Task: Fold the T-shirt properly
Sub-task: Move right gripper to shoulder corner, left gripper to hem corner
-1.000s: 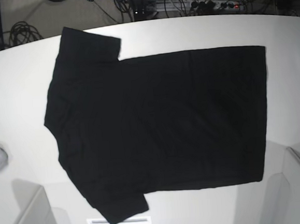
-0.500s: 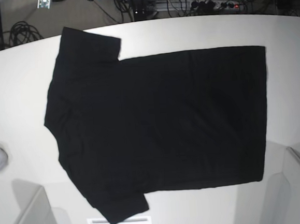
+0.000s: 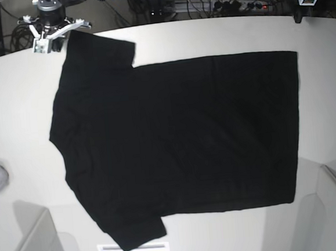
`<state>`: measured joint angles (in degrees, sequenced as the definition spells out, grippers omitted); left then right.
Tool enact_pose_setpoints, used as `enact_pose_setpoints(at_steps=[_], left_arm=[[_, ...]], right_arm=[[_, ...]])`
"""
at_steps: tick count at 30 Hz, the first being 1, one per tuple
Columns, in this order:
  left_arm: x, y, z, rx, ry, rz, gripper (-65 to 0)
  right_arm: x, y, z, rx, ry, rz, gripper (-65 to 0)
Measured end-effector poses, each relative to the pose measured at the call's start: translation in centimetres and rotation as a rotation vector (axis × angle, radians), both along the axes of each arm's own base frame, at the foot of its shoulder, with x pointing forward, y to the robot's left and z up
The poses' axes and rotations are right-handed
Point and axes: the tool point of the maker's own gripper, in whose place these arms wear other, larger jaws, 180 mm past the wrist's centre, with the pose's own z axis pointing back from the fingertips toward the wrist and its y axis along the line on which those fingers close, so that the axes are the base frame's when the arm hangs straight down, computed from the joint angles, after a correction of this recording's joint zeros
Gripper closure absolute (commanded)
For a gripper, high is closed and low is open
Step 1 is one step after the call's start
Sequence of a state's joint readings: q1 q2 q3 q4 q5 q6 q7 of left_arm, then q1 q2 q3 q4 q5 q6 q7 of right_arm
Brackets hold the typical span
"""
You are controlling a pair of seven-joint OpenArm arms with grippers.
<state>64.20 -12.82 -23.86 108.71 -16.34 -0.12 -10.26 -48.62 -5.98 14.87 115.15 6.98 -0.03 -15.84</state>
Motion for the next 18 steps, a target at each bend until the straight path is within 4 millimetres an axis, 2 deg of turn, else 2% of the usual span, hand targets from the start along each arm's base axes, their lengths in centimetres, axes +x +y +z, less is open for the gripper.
enact_pose_setpoints(at_steps=[2, 3, 6, 8, 12, 13, 16, 18], left_arm=[[1.0, 1.3, 0.8, -0.035, -0.059, 0.065, 0.0], [1.2, 1.9, 1.2, -0.056, -0.088, 0.100, -1.0], [1.2, 3.3, 1.8, -0.103, -0.129, 0.174, -18.8], [1.5, 3.8, 2.2, -0.124, -0.159, 0.206, -27.8], [2.2, 3.5, 2.2, -0.214, -0.190, 0.151, -46.1], [2.2, 3.3, 2.1, -0.256, -0.201, 0.143, -48.7], [2.2, 2.2, 1.2, -0.401, -0.169, 0.117, -46.4], [2.0, 2.6, 0.8, -0.460, -0.128, 0.124, -43.1]], right_arm=[[0.4, 0.9, -0.1, 0.113, -0.025, -0.040, -34.8], [1.0, 1.0, 0.1, 0.152, -0.048, -0.051, -38.0], [2.8, 0.7, 1.2, 0.269, -0.123, -0.056, -38.3], [3.5, 0.8, 1.6, 0.379, -0.145, -0.078, -38.3], [4.9, 1.4, 1.1, 0.622, -0.106, -0.087, -38.3], [5.4, 1.2, 1.0, 0.665, -0.114, -0.103, -38.3], [6.2, 0.4, 0.1, 0.688, -0.112, -0.128, -38.1], [5.7, 0.3, -0.7, 0.669, -0.084, -0.133, -38.1]])
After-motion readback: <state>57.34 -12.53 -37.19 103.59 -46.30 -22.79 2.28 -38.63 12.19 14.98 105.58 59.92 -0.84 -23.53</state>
